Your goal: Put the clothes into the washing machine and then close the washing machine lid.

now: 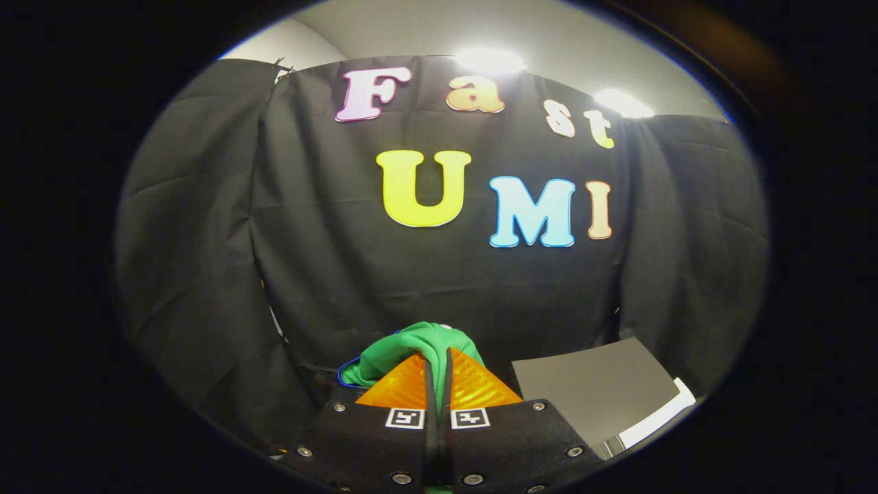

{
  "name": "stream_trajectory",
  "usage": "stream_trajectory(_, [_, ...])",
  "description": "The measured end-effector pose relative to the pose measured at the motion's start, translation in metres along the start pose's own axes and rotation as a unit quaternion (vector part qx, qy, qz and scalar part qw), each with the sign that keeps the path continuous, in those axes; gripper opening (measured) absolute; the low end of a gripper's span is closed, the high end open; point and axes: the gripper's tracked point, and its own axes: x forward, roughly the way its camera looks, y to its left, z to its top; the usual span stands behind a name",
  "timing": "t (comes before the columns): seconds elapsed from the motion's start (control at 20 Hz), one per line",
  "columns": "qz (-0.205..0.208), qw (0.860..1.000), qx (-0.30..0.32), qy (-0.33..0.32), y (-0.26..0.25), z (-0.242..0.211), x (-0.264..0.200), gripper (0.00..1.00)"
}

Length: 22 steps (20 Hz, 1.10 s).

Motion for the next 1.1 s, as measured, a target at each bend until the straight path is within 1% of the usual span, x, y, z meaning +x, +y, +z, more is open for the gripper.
stream_trajectory(0.2, [0.017, 1.000, -0.005, 0.006, 0.031, -0.010, 0.002, 0.00])
stream_trajectory(0.35, [0.022, 1.000, -0.012, 0.014, 0.045, -0.023, 0.009, 0.00])
stream_trajectory(0.55, [0.024, 0.999, -0.020, 0.040, 0.060, -0.057, 0.026, 0.00])
stream_trajectory(0.75, [0.026, 0.998, 0.006, 0.052, 0.070, -0.101, 0.050, 0.00])
stream_trajectory(1.1, [0.025, 0.992, 0.021, 0.123, 0.074, -0.194, 0.090, 0.00])
